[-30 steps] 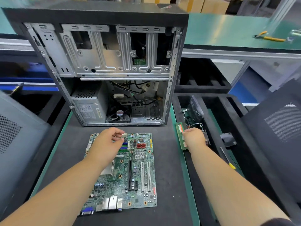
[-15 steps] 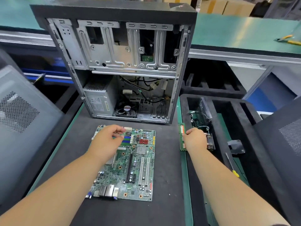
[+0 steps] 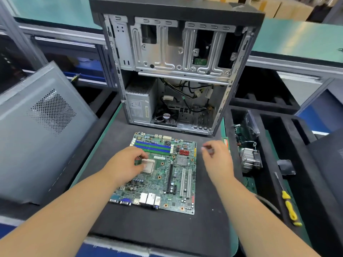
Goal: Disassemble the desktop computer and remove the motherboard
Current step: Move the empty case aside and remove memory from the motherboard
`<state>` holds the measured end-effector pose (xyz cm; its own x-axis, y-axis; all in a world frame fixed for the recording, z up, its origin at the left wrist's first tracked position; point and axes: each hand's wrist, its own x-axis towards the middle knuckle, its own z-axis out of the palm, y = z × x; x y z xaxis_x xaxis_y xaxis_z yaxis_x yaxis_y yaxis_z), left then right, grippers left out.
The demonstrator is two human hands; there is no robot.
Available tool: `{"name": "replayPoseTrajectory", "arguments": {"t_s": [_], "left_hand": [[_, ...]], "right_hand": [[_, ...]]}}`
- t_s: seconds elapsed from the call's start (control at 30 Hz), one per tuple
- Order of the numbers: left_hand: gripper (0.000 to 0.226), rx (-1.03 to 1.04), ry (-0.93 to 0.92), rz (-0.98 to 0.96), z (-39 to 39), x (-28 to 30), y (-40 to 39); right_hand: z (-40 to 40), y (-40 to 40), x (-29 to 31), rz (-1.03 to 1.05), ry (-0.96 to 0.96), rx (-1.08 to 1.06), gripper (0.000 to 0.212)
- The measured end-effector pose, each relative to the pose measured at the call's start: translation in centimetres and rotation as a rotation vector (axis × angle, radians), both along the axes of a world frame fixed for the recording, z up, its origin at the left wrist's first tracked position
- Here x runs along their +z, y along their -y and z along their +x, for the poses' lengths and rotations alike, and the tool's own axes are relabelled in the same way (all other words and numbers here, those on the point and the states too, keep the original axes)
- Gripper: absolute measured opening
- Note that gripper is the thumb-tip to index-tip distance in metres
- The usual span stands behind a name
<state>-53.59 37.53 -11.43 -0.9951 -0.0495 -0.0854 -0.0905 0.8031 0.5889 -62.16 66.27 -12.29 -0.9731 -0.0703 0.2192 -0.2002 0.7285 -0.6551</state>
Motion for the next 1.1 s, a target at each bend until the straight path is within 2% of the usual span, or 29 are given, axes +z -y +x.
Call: {"name": "replayPoseTrajectory", "arguments": {"t_s": [0.13,0.27,0.4,0.53,0.7,1.0,1.1], "left_hand": [[0.038,-0.142,-0.017,-0.17,0.1,-0.7,0.7],[0.051,-0.272,-0.061,-0.265,-0.8,-1.0,1.2],[0.049,-0.359,-0.054,-0.258,-1.5,-1.0,1.7],[0.046,-0.397,-0.064,-0.254,-1.7,-1.2,1.9],[0.044,-0.41,-0.074,-0.259,-1.7,-1.4,2.0],[0.043,-0.405,-0.09,-0.264,-1.7,-1.6,1.8],[0.045,-0.4,-0.082,-0.263,-1.8,-1.6,1.8]], "right_hand": [[3.1,5.2,0.7,0.114,-0.036,0.334,0.008],[4.6,8.9,0.0,0.291,-0.052,0.551,0.026],[4.9,10.7,-0.6,0.425,-0.065,0.593,0.043],[5.3,11.1,-0.9,0.475,-0.069,0.594,0.056],[5.5,11.1,-1.0,0.48,-0.043,0.6,0.055],[5.9,11.2,-1.2,0.484,-0.189,0.61,0.049],[5.6,11.6,-1.1,0.472,-0.225,0.613,0.037]]}}
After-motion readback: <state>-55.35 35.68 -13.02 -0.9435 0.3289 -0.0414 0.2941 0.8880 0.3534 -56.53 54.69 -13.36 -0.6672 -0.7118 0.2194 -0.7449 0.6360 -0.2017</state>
